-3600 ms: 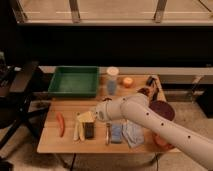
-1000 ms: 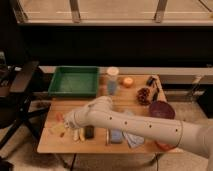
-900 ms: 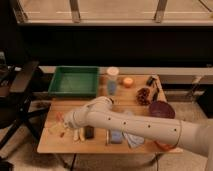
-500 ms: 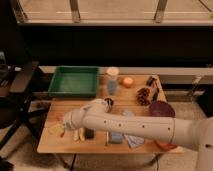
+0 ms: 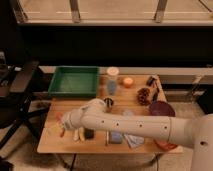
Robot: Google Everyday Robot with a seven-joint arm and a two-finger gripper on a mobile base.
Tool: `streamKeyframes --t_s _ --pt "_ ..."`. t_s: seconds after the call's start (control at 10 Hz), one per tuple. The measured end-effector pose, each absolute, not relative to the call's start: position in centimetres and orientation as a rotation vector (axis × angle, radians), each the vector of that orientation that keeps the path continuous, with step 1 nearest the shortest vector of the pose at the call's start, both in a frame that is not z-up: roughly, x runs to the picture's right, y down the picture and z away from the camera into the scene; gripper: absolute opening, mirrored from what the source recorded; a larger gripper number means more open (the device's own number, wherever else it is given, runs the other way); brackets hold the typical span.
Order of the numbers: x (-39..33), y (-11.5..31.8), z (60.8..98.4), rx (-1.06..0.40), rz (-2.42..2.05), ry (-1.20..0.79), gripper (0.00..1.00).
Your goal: Place pepper in plastic cup
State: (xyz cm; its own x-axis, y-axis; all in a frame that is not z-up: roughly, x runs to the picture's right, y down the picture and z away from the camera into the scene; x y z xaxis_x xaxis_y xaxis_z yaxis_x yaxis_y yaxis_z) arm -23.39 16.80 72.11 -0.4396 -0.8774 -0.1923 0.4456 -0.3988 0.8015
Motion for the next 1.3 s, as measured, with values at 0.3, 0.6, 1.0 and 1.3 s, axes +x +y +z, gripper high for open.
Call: streamKeyframes --t_s 0.3,0.6,1.0,1.3 --pt "-23.3 16.7 72.3 0.780 -1.938 -0.864 0.65" --pt "-24.1 16.8 74.9 0.744 -1.967 -0.913 0.65" --pt "-23.3 16.3 78.0 0.657 -2.008 -0.933 0.65" --pt "-23.3 16.0 79.9 0.623 -2.016 -0.936 0.65"
